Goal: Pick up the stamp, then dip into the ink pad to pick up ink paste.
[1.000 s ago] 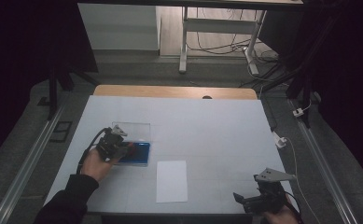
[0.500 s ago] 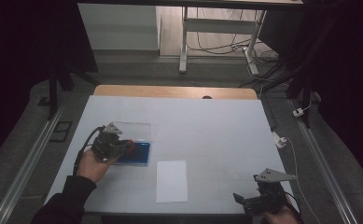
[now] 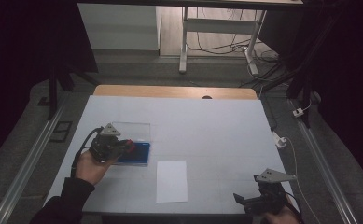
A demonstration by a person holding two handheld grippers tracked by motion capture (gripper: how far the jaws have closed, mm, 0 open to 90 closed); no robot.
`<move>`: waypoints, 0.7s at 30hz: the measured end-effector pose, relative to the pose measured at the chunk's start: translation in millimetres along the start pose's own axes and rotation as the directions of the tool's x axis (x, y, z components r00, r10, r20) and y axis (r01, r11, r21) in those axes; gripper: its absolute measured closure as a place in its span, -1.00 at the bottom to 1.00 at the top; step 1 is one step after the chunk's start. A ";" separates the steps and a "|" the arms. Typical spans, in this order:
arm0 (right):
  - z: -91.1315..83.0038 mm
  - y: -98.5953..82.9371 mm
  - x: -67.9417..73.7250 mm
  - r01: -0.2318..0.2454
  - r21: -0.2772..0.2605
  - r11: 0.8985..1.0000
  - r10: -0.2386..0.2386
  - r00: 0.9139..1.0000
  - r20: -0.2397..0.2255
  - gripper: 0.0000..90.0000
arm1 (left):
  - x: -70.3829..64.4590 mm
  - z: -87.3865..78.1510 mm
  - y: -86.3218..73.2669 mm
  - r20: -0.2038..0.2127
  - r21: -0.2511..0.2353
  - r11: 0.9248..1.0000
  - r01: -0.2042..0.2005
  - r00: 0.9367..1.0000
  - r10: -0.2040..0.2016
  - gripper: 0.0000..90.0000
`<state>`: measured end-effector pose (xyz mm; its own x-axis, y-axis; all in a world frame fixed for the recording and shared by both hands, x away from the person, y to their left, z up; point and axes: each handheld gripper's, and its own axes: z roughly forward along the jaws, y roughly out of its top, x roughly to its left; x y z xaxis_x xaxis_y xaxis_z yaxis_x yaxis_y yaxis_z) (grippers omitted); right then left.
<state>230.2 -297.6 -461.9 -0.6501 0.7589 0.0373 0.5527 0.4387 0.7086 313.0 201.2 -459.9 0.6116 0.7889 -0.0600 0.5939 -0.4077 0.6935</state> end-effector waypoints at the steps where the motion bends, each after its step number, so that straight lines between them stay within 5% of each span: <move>1: 0.4 0.2 0.0 0.002 -0.001 1.000 -0.002 1.000 -0.001 -1.00 | 0.5 0.7 -0.1 0.003 -0.002 1.000 0.001 1.000 -0.001 0.77; 13: 1.2 0.5 0.3 0.001 0.005 1.000 -0.001 1.000 -0.005 -1.00 | 9.2 9.5 -1.0 0.013 0.014 0.998 0.057 0.998 -0.057 0.77; 21: 1.4 0.6 0.5 0.001 0.009 1.000 -0.001 1.000 -0.004 -1.00 | 11.6 22.2 -1.5 -0.011 0.061 0.997 0.056 0.998 -0.056 0.77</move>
<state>230.9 -296.3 -462.4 -0.6530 0.7563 0.0394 0.5566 0.4440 0.7021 330.8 200.7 -477.6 0.5719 0.8153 -0.0904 0.6582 -0.3903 0.6437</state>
